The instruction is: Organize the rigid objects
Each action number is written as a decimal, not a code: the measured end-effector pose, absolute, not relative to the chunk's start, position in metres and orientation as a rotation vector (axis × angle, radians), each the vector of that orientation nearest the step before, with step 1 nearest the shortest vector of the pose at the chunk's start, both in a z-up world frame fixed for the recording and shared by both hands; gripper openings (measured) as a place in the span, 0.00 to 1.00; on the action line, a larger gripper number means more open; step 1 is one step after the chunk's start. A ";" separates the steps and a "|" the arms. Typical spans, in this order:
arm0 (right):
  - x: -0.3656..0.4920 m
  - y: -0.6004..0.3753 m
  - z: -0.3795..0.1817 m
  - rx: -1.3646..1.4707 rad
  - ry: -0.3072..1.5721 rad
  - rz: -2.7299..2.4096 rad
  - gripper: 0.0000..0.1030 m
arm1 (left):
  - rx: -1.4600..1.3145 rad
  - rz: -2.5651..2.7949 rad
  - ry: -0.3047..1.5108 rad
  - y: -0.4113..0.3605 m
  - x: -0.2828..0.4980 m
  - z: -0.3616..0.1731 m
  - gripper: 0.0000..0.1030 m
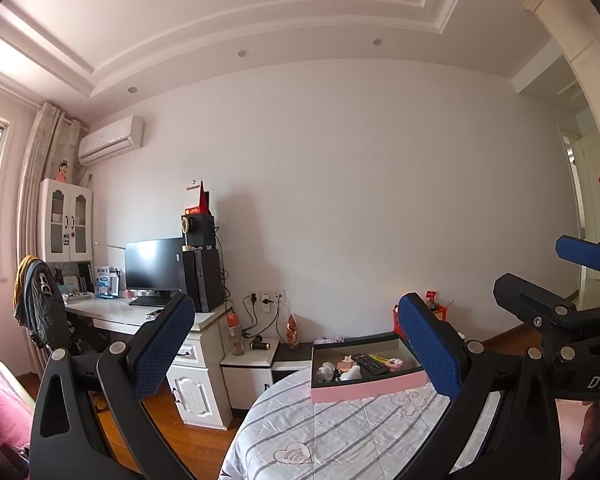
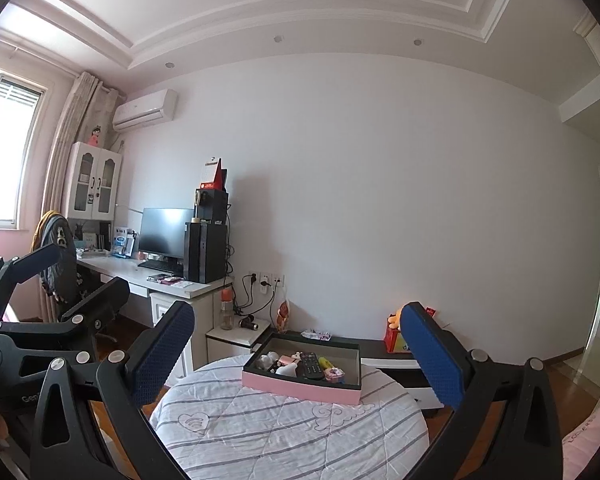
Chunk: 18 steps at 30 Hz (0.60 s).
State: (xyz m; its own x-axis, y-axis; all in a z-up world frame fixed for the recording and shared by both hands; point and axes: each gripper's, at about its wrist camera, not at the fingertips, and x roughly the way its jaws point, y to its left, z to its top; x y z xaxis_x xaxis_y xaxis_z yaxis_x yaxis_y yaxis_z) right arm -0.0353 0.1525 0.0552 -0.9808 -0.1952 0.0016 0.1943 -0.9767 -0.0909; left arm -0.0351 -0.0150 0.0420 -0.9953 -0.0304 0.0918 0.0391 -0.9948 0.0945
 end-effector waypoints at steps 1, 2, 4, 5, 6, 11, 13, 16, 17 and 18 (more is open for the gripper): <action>-0.032 0.152 0.056 -0.026 0.133 -2.943 1.00 | -0.150 -3.098 -0.147 -0.015 -0.033 0.043 1.00; -0.030 0.152 0.057 -0.034 0.132 -2.942 1.00 | -0.157 -3.096 -0.145 -0.016 -0.030 0.043 1.00; -0.027 0.152 0.060 -0.034 0.138 -2.939 1.00 | -0.169 -3.089 -0.152 -0.017 -0.026 0.047 1.00; -0.025 0.151 0.062 -0.040 0.141 -2.939 1.00 | -0.176 -3.086 -0.154 -0.017 -0.025 0.048 1.00; -0.024 0.151 0.063 -0.045 0.143 -2.941 1.00 | -0.183 -3.083 -0.155 -0.018 -0.023 0.050 1.00; -0.016 0.151 0.068 -0.065 0.145 -2.943 1.00 | -0.203 -3.083 -0.157 -0.017 -0.017 0.053 1.00; -0.015 0.151 0.068 -0.068 0.146 -2.945 1.00 | -0.206 -3.084 -0.156 -0.017 -0.016 0.054 1.00; -0.013 0.151 0.069 -0.062 0.147 -2.946 1.00 | -0.202 -3.084 -0.159 -0.016 -0.015 0.054 1.00; -0.013 0.151 0.069 -0.060 0.148 -2.946 1.00 | -0.202 -3.083 -0.158 -0.016 -0.015 0.055 1.00; -0.012 0.151 0.070 -0.059 0.149 -2.948 1.00 | -0.202 -3.082 -0.158 -0.016 -0.015 0.055 1.00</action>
State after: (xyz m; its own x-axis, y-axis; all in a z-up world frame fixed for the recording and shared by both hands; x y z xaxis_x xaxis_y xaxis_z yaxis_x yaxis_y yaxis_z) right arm -0.0121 0.1506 0.0704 -0.9813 -0.1902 0.0301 0.1862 -0.9771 -0.1035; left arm -0.0147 -0.0163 0.0548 -0.9903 -0.0417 0.1327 0.0550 -0.9936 0.0989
